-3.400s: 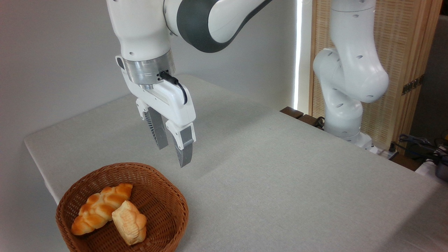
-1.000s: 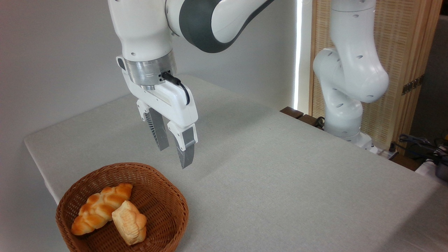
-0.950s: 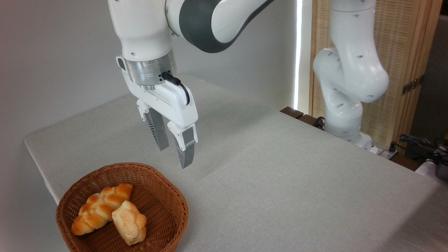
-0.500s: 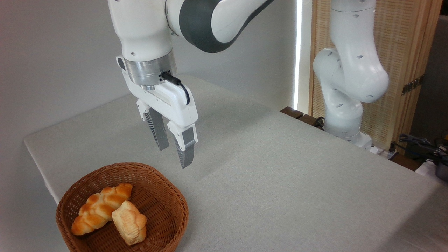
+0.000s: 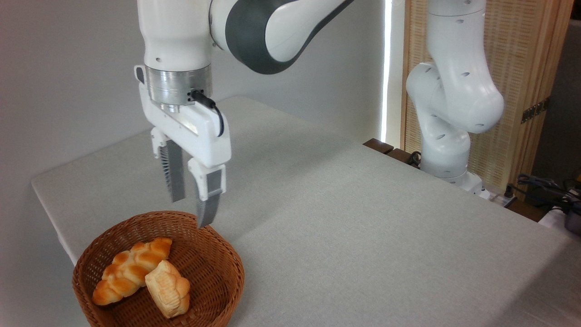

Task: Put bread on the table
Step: 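Lower the open gripper into the basket around the pale bread roll, then close the gripper on the pale bread roll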

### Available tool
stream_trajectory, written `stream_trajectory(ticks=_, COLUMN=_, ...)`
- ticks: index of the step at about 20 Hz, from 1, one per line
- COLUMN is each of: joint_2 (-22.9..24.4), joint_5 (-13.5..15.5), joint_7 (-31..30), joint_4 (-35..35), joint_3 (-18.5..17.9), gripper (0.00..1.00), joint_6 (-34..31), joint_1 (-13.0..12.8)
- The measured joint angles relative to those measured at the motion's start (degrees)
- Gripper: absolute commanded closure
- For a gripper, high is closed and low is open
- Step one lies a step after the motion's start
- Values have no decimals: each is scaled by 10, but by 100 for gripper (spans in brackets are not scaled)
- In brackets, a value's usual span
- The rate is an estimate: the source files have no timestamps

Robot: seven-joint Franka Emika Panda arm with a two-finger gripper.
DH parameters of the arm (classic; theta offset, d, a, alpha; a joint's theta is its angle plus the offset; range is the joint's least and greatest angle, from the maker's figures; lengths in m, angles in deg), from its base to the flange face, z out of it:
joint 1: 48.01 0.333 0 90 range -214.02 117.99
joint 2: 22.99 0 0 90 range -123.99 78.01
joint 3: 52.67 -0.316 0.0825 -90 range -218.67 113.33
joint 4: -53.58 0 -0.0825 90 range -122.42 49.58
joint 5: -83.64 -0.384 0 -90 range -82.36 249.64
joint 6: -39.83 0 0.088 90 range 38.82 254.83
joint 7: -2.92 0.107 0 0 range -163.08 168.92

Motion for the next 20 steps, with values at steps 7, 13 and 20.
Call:
stream_trajectory(ticks=7, joint_2=-29, joint_5=-17, joint_7=0, joint_4=-1, joint_3=-1, gripper=0, joint_6=65, joint_1=1)
stream_trajectory(ticks=13, joint_2=-92, joint_5=-18, joint_7=0, joint_4=-3, joint_3=-11, gripper=0, joint_6=145, joint_1=7)
stream_trajectory(ticks=20, joint_2=-119, joint_5=-18, joint_7=0, joint_4=-2, joint_3=-14, gripper=24, joint_6=178, joint_1=8)
